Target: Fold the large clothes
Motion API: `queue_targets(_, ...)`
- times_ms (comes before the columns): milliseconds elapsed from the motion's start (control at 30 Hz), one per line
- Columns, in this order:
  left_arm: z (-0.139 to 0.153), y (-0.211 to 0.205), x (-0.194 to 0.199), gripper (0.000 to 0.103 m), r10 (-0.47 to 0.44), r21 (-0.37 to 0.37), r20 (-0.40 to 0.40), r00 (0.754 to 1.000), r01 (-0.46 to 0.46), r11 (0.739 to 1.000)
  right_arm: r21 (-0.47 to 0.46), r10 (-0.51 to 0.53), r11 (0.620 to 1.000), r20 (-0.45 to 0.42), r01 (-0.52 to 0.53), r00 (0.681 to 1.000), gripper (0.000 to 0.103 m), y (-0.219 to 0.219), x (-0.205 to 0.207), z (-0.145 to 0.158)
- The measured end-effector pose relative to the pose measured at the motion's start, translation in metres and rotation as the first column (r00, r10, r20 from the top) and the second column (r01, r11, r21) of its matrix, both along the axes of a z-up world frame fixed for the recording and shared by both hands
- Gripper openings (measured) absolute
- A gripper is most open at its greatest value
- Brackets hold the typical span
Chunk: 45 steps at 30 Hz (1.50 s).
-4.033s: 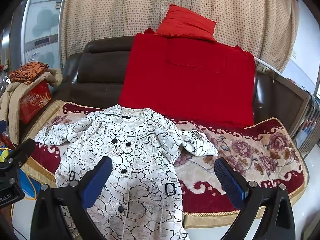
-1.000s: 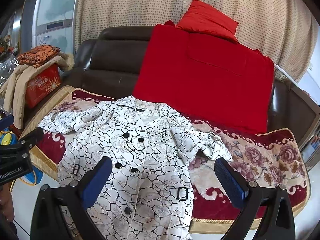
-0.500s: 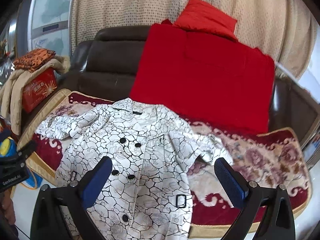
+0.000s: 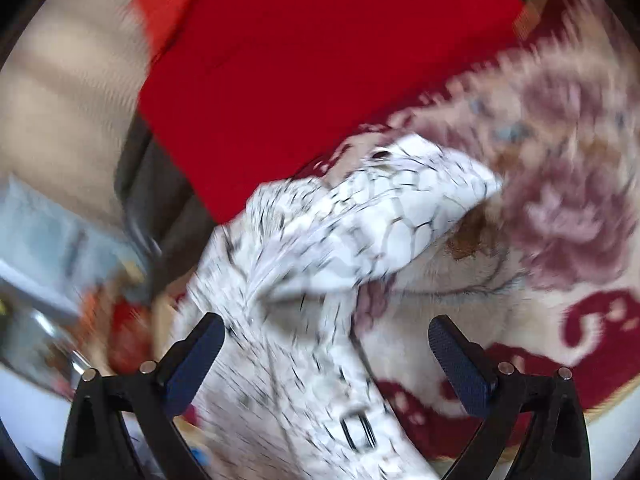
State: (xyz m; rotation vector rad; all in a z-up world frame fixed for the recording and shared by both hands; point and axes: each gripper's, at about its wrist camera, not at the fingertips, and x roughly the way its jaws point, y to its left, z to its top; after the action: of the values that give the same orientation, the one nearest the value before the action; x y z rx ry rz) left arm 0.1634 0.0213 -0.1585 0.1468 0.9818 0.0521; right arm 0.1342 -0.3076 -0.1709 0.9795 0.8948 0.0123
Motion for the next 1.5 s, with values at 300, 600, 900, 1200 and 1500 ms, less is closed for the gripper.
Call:
queue_targets(300,-0.006,-0.006,0.014,0.103,-0.013,0.022,-0.017,1.000,0.013,1.000,0.467,-0.251,0.845,-0.084,0.260,0.964,0.103,-0.053,0.040,-0.094)
queue_targets(600,-0.009,0.029,0.014,0.103,0.042,-0.009,-0.009,0.999,-0.042,0.999,0.219,-0.298,0.925,-0.095,0.311,0.950,0.043,-0.061,0.083,-0.071)
queue_targets(900,-0.010,0.091,0.011,0.103,0.158,-0.061,0.013,0.987,-0.157,0.986,0.080,-0.092,0.994,0.173,0.079,0.981,0.038,0.035,0.120,0.045)
queue_targets(1200,-0.012,0.144,0.004,0.103,0.269,-0.088,0.018,0.963,-0.266,0.960,-0.143,0.402,0.914,0.216,-0.379,0.890,0.046,0.266,0.168,0.085)
queue_targets(1500,-0.022,0.186,0.005,0.103,0.330,-0.154,0.014,0.944,-0.324,0.934,-0.106,0.481,0.876,0.112,-0.471,0.870,0.084,0.318,0.167,0.018)
